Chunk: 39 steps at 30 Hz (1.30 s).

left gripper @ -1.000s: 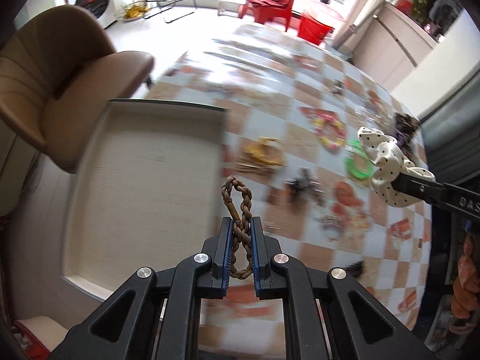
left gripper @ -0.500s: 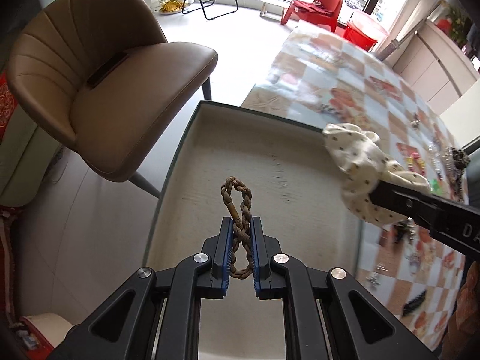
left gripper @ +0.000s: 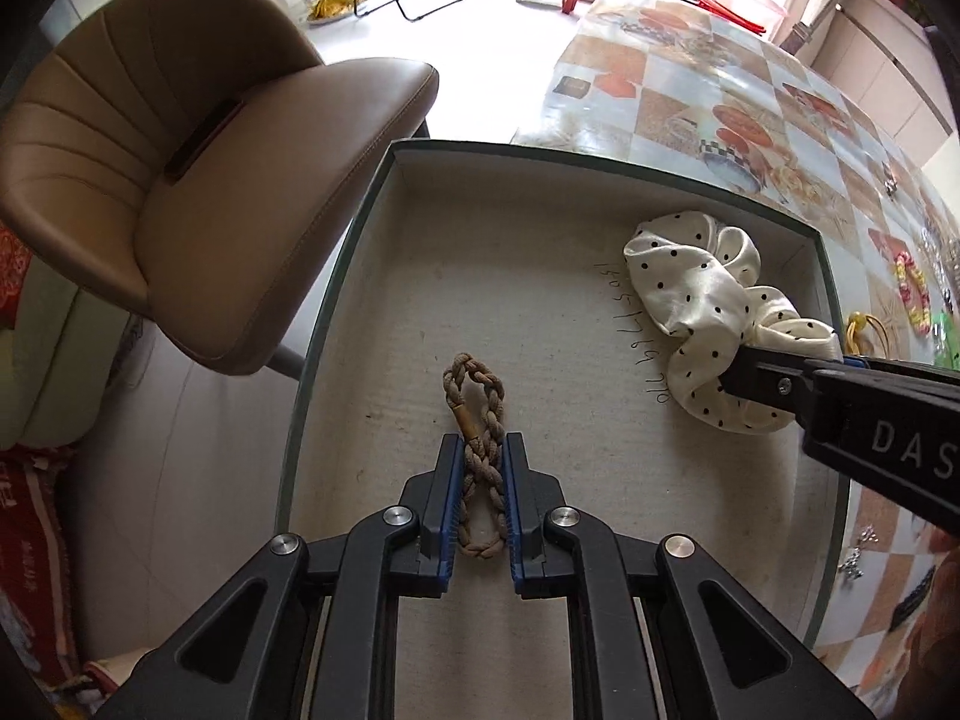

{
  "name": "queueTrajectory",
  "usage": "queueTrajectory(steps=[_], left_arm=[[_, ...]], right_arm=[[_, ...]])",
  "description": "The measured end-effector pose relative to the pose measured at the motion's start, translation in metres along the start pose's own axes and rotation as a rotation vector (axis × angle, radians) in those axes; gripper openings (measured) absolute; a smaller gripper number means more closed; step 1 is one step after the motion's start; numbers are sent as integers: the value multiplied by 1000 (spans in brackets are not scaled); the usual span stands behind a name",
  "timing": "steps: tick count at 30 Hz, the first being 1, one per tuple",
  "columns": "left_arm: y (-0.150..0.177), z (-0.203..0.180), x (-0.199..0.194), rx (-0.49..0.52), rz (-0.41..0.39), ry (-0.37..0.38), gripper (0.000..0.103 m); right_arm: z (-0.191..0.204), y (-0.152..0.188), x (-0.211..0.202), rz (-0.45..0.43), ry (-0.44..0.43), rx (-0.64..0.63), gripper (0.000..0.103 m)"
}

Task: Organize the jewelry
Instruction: 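Carry the bracelet and scrunchie into the white tray and open both tools, then grasp the black hair clip with the left tool while the right grasps the green bangle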

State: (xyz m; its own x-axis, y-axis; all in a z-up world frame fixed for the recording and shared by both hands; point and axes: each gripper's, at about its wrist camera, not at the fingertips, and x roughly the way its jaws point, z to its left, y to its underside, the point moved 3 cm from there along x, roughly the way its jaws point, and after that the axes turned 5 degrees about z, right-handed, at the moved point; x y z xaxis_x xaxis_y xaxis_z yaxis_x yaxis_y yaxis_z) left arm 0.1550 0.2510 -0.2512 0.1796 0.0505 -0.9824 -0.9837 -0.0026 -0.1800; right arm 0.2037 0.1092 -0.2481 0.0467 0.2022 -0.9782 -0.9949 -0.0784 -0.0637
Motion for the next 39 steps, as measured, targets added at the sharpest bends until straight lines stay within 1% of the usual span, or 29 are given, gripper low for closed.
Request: queueTrajectory(steps=[1, 2, 3, 4, 5, 6, 7, 8, 9, 11, 13, 15, 16, 17, 18, 19, 20, 23, 25, 26, 30, 34, 39], left_arm=[[0, -2, 0, 12, -6, -10, 16], [0, -2, 0, 17, -6, -13, 17], [0, -3, 0, 19, -6, -19, 28], [0, -3, -1, 14, -6, -32, 60], [0, -2, -2, 4, -10, -35, 75], [-1, 0, -7, -15, -31, -39, 84], [-1, 1, -9, -26, -46, -39, 84], [-1, 1, -11, -30, -47, -32, 84], [-1, 0, -12, -30, -38, -22, 84], [-2, -2, -13, -26, -24, -12, 84], [-1, -5, -17, -24, -26, -16, 84], [0, -7, -23, -23, -33, -10, 84], [0, -10, -27, -21, -37, -8, 89], [2, -9, -28, -19, -38, -7, 98], [5, -9, -33, -18, -41, -10, 103], [6, -11, -38, -14, -55, -10, 103], [9, -12, -43, -6, -57, -6, 103], [15, -20, -56, 17, -60, 7, 103], [21, -26, -65, 37, -64, 16, 103], [24, -30, -69, 49, -64, 17, 103], [36, -50, -83, 96, -63, 34, 103], [48, -78, -92, 138, -48, 52, 103], [61, -113, -96, 147, -22, 69, 103]], right_arm=[[-2, 0, 2, 4, 2, 6, 31], [-3, 1, 3, 10, 1, 13, 40], [-3, 1, 4, 13, -5, 17, 42], [-3, 1, 4, 17, -13, 22, 44], [-4, 1, 2, 15, -16, 26, 47], [-5, 1, -3, 6, -21, 28, 50], [-8, 3, -11, -2, -28, 31, 52], [-11, 2, -17, -11, -33, 34, 56], [-11, 5, -23, -27, -38, 38, 60], [-16, 4, -38, -60, -46, 51, 63], [-21, 6, -53, -87, -53, 67, 66], [-28, 11, -65, -106, -50, 79, 73], [-33, 15, -71, -112, -45, 86, 75], [-38, 19, -75, -115, -41, 95, 77], [-41, 25, -79, -114, -37, 105, 78], [-49, 32, -83, -108, -34, 120, 78], [-48, 41, -85, -105, -32, 130, 79], [-70, 70, -96, -90, -28, 183, 80], [-87, 87, -102, -87, -25, 231, 85], [-93, 91, -101, -90, -28, 247, 91], [-126, 133, -115, -91, -16, 332, 91], [-162, 166, -120, -38, 5, 402, 91], [-201, 184, -120, 6, 39, 432, 91]])
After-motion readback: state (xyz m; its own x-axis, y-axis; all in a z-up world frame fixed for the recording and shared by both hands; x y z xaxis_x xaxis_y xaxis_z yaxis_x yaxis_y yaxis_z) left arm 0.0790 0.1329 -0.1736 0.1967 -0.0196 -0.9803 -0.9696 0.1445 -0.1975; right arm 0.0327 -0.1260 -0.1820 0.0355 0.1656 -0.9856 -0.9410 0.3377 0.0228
